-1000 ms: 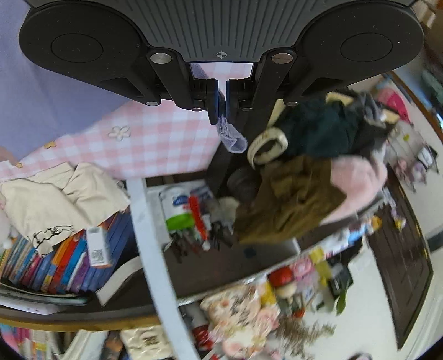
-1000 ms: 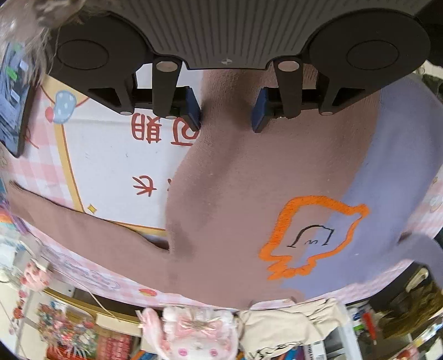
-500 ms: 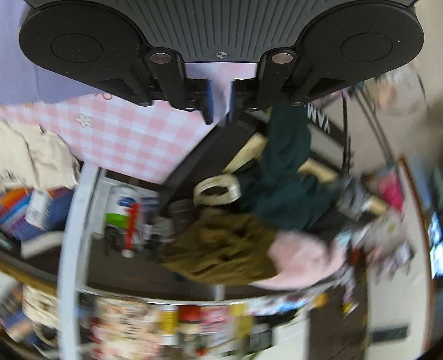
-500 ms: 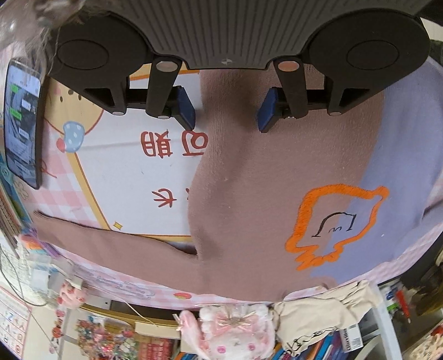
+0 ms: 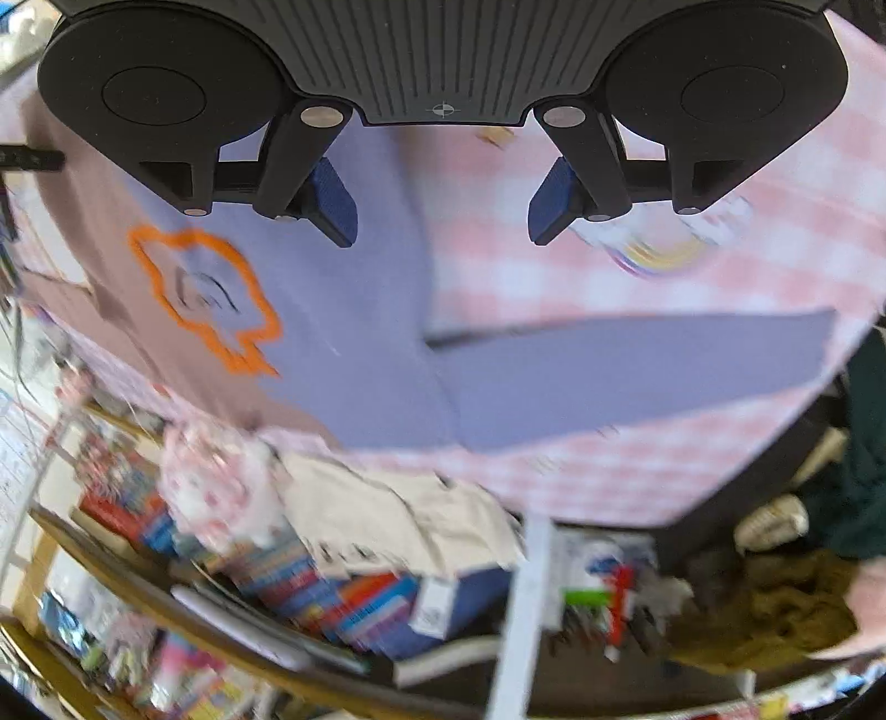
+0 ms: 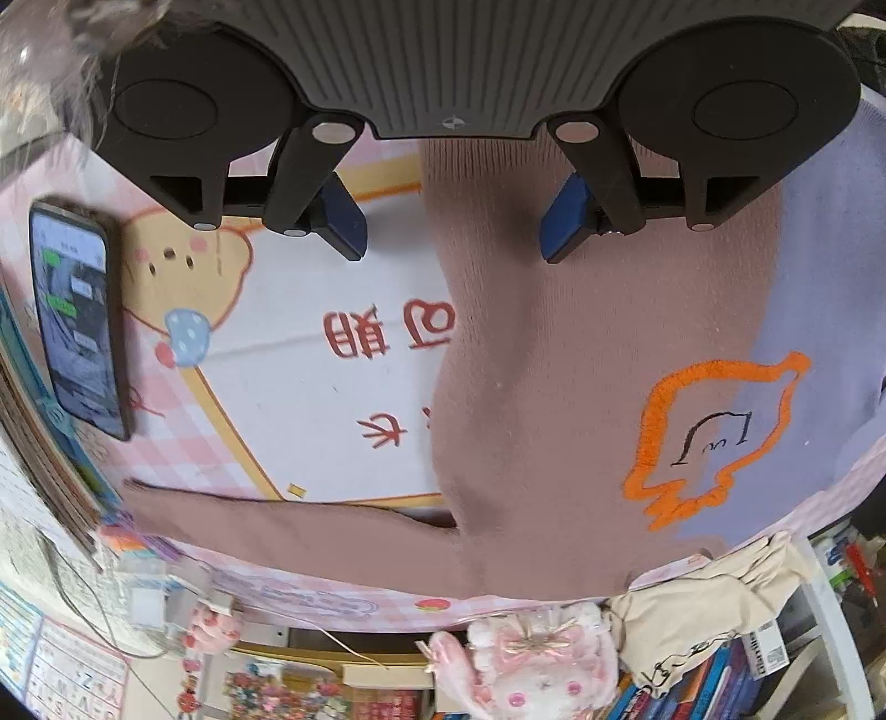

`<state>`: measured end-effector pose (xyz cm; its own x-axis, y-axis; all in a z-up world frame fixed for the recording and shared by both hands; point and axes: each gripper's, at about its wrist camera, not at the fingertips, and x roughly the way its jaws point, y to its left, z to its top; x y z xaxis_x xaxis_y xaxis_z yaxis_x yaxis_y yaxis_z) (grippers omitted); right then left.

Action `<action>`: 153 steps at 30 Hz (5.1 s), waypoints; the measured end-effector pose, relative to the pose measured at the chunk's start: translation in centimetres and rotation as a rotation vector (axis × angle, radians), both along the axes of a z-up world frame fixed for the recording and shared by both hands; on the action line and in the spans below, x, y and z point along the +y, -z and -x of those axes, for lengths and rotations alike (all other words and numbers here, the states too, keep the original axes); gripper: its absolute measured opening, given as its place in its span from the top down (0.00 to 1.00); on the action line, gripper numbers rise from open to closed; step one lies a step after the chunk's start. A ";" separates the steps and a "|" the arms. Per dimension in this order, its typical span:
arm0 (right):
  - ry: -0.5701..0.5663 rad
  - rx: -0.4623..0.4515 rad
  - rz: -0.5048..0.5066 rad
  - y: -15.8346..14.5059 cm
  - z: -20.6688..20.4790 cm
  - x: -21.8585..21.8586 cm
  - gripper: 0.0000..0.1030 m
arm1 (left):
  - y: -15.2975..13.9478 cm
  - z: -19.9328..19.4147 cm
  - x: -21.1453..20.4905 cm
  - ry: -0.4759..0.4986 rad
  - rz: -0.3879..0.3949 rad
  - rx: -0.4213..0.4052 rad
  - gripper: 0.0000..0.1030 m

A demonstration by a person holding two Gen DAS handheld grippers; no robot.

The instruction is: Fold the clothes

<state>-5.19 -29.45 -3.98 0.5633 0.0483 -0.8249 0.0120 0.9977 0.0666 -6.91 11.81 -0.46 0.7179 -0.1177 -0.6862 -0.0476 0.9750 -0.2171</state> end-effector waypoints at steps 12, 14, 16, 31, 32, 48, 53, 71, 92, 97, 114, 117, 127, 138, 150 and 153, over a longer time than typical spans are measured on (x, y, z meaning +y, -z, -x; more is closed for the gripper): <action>0.009 -0.012 -0.038 -0.2 1.7 -0.5 0.55 | 1.7 -0.6 -3.4 0.033 -0.113 0.070 0.36; -0.009 -0.016 -0.047 -0.2 1.9 -0.4 0.71 | 2.0 -0.9 -3.4 0.015 -0.139 0.093 0.58; -0.030 -0.019 -0.058 -0.3 1.9 -0.1 0.79 | 2.5 -1.2 -3.1 -0.010 -0.134 0.128 0.73; -0.180 -0.028 -0.042 -0.2 0.2 4.7 0.86 | 2.7 -2.8 0.9 -0.022 -0.096 0.108 0.96; -0.177 -0.027 -0.045 -0.2 0.4 4.6 0.86 | 2.8 -2.7 0.9 -0.022 -0.096 0.105 0.96; -0.103 -0.036 -0.025 -0.2 1.0 4.5 0.87 | 3.0 -4.3 0.2 -0.003 -0.117 0.087 0.96; -0.090 -0.049 -0.031 -0.1 0.9 4.5 0.87 | 3.2 -4.2 0.2 0.004 -0.124 0.078 0.95; -0.006 -0.052 -0.002 -0.1 1.4 5.3 0.63 | 3.2 -3.1 1.9 0.007 -0.020 0.091 0.79; -0.068 -0.131 0.024 -2.0 0.8 5.9 0.03 | 0.1 0.3 -5.0 -0.119 -0.160 0.018 0.09; -0.129 -0.109 0.036 -1.4 1.0 5.8 0.02 | -0.2 1.0 -7.3 -0.087 -0.215 0.012 0.08; -0.167 -0.090 0.052 -0.4 2.9 4.8 0.00 | 0.7 2.1 -13.0 0.111 -0.344 0.039 0.08; -0.137 -0.091 0.076 -0.5 2.9 5.0 0.00 | 0.8 1.8 -13.0 0.148 -0.341 0.028 0.08; 0.022 -0.091 0.104 -1.3 3.0 9.3 0.00 | 0.5 0.3 -8.5 0.309 -0.364 -0.023 0.07; 0.010 -0.099 0.158 -1.2 4.3 18.5 0.00 | 1.0 -2.0 -0.4 0.346 -0.315 -0.001 0.06; 0.054 -0.106 0.156 -1.2 3.5 23.4 0.00 | 0.9 -3.7 5.7 0.300 -0.295 -0.008 0.06; 0.041 -0.098 0.155 -1.1 2.8 24.3 0.00 | 0.9 -4.1 7.2 0.261 -0.282 -0.008 0.06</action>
<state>-8.01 -5.13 -2.86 0.6405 -0.0995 -0.7615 0.0536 0.9949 -0.0849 -2.79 19.01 -1.35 0.6944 -0.1043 -0.7119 0.2103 0.9757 0.0622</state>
